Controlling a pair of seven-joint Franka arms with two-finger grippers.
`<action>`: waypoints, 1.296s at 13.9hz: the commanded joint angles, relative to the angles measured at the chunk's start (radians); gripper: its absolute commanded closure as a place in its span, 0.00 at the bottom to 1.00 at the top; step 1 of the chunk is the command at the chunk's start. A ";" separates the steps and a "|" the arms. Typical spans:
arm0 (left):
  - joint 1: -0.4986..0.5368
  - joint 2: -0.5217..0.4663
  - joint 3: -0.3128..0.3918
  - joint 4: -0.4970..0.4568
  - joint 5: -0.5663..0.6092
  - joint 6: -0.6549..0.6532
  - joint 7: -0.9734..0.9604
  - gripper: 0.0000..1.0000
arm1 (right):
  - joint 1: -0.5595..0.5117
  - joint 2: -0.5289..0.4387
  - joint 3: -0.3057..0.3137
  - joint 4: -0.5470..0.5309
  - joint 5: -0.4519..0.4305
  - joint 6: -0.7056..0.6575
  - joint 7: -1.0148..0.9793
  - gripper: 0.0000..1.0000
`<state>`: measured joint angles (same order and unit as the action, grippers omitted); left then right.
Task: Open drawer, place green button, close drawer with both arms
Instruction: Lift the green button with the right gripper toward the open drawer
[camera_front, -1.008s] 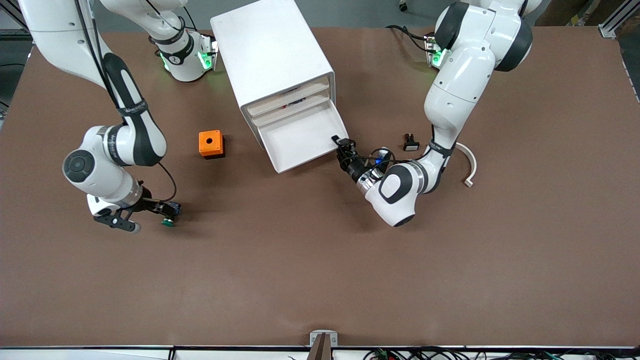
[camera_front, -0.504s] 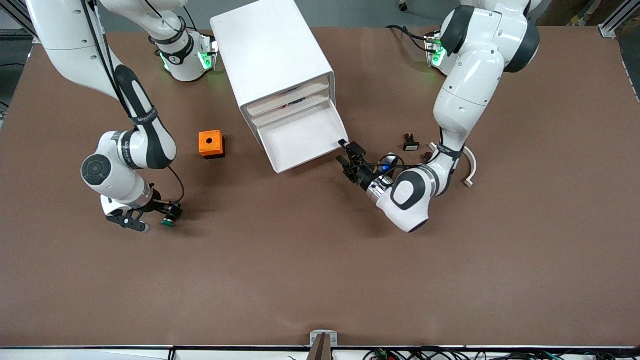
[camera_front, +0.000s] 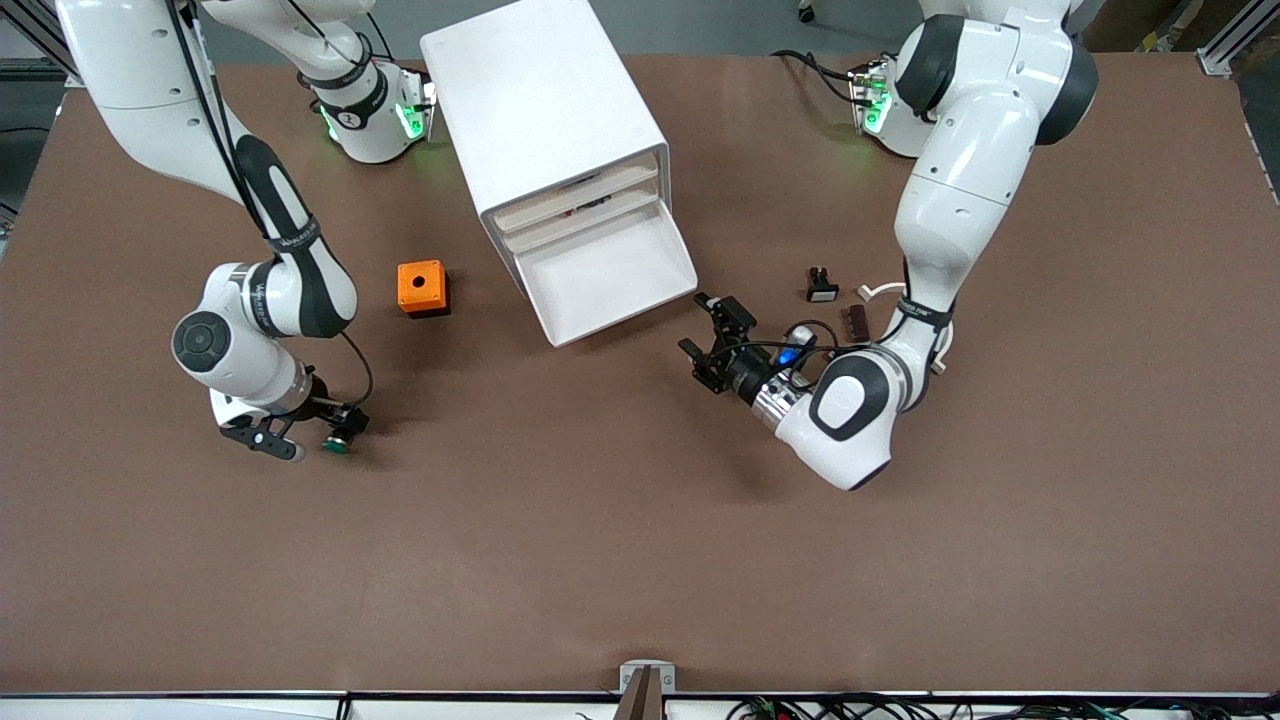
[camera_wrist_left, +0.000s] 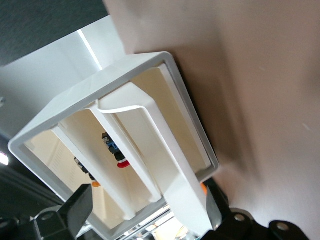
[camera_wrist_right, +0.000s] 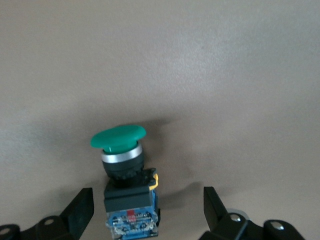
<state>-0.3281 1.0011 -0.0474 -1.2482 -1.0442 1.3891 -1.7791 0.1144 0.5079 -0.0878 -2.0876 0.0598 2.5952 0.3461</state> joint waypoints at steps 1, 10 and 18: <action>0.018 -0.025 0.032 0.027 0.074 -0.022 0.241 0.00 | 0.011 -0.006 -0.003 -0.012 0.015 0.002 0.013 0.59; 0.012 -0.143 0.156 0.029 0.246 0.102 0.919 0.00 | 0.048 -0.126 -0.001 0.043 0.015 -0.237 0.124 1.00; -0.011 -0.252 0.227 0.026 0.390 0.569 1.087 0.00 | 0.347 -0.269 -0.001 0.227 0.135 -0.532 0.868 1.00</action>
<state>-0.3102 0.7775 0.1609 -1.2013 -0.6936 1.8927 -0.7036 0.3804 0.2317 -0.0756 -1.8822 0.1703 2.0625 1.0356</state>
